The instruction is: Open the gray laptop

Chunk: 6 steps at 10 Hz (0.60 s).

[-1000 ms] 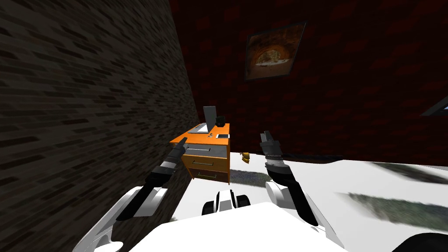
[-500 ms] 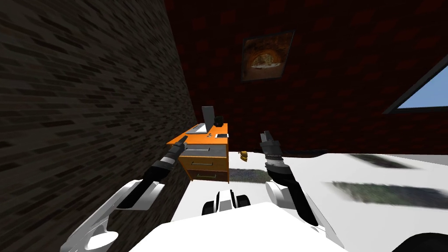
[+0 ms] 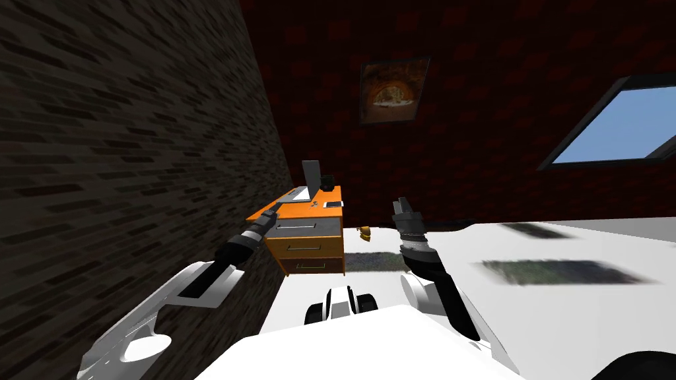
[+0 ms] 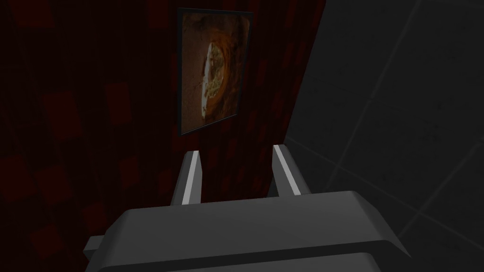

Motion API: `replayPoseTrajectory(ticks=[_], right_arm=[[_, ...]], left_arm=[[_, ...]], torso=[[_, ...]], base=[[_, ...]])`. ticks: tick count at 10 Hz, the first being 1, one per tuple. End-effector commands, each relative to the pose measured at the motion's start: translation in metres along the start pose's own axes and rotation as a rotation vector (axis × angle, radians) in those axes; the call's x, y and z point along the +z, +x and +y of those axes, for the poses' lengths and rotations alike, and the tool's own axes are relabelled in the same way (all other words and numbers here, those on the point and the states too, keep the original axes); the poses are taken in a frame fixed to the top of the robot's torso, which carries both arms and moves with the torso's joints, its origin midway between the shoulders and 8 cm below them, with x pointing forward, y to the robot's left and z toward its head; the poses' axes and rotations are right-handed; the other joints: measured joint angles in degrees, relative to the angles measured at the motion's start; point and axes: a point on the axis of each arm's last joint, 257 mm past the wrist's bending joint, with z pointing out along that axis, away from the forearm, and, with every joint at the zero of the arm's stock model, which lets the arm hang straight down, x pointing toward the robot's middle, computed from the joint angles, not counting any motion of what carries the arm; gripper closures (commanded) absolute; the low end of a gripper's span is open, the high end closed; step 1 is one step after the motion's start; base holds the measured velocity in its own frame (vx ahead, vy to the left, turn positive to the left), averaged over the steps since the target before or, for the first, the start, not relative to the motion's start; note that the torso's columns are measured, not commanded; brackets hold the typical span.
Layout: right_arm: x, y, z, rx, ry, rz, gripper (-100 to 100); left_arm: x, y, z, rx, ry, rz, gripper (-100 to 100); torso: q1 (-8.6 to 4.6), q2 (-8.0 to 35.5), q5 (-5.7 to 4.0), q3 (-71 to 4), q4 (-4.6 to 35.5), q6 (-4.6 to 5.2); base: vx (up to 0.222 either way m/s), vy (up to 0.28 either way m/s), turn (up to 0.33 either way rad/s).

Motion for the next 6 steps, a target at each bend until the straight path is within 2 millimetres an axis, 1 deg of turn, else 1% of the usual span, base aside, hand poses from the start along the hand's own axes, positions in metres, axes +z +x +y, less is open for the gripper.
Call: replayPoseTrajectory(ticks=[1, 2, 3, 4, 5, 6], right_arm=[[0.0, 0.0, 0.0, 0.0, 0.0, 0.0, 0], [0.0, 0.0, 0.0, 0.0, 0.0, 0.0, 0], [0.0, 0.0, 0.0, 0.0, 0.0, 0.0, 0], [0.0, 0.0, 0.0, 0.0, 0.0, 0.0, 0], [0.0, 0.0, 0.0, 0.0, 0.0, 0.0, 0], [0.0, 0.0, 0.0, 0.0, 0.0, 0.0, 0]], left_arm=[[0.005, -0.01, 0.003, 0.024, -0.042, 0.0, -100], [0.005, -0.012, 0.008, 0.026, -0.062, -0.004, -100], [0.01, -0.02, 0.003, 0.042, -0.065, -0.002, -100], [0.01, -0.022, 0.009, 0.047, -0.091, -0.007, -100], [0.01, -0.022, 0.01, 0.047, -0.096, -0.009, -100], [0.015, -0.032, 0.007, 0.066, -0.112, -0.011, -100]], torso=[[-0.06, 0.0, -0.02, 0.0, 0.0, 0.0], [0.0, 0.0, -0.02, 0.0, 0.0, 0.07], [0.06, 0.0, 0.01, 0.0, 0.0, 0.0], [0.09, 0.0, 0.02, 0.0, 0.0, 0.05], [0.08, 0.0, 0.02, 0.0, 0.0, -0.01], [0.02, 0.0, 0.01, 0.0, 0.0, -0.01]], base=[[-0.01, 0.021, -0.165], [-0.01, 0.029, -0.112], [-0.011, 0.035, -0.191], [-0.005, 0.036, -0.084], [0.001, 0.019, 0.03], [-0.002, 0.025, -0.146]])
